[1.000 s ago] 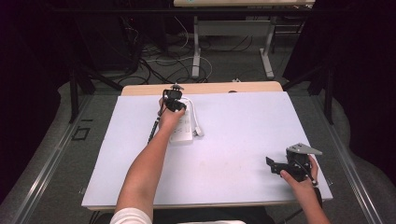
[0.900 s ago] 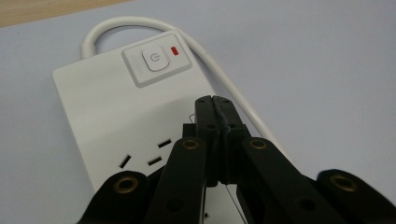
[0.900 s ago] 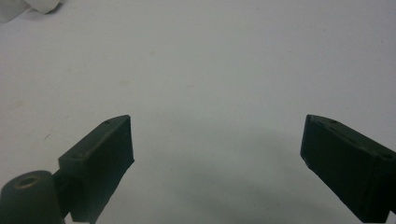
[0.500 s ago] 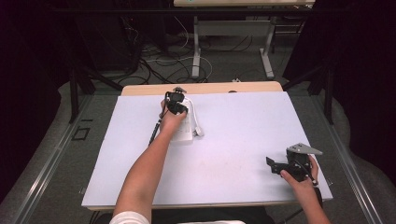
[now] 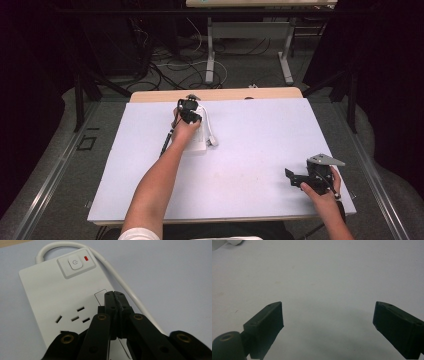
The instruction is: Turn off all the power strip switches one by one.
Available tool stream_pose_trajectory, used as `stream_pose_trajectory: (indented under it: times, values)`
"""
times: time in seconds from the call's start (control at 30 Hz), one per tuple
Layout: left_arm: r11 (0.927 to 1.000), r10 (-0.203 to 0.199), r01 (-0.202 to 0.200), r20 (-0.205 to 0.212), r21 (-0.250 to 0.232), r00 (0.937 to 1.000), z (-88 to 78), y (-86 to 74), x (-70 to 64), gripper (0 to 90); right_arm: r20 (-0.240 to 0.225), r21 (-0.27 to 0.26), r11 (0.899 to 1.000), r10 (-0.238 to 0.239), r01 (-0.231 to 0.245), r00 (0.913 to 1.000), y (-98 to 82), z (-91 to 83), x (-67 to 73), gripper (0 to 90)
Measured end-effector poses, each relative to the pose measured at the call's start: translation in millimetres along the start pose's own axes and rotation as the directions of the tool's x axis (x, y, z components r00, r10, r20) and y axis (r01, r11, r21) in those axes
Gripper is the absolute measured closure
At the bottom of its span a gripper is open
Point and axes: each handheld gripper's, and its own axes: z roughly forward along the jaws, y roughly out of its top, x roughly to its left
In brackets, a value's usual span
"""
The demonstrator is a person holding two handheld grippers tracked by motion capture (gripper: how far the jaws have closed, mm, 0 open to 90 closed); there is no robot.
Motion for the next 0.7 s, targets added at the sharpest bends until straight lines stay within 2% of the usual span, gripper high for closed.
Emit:
stream_pose_trajectory:
  times: [0.1,0.47,0.7]
  values:
    - [0.9999,0.013,-0.013,-0.010,0.008,0.9999,0.7,-1.0,0.3,90.0,0.001,-0.001,1.000,0.000,0.000,1.0000,0.0,-0.2,0.1,8.8]
    - [0.9999,-0.014,0.014,0.007,-0.005,0.9999,0.6,-2.5,2.2,90.0,-0.002,-0.001,1.000,-0.004,0.004,1.0000,0.1,0.3,0.6,8.8]
    - [1.0000,-0.007,0.007,0.010,-0.003,0.9999,-1.7,-3.4,1.9,90.0,-0.011,0.004,1.000,-0.001,0.001,0.9999,0.0,1.9,1.8,8.8]
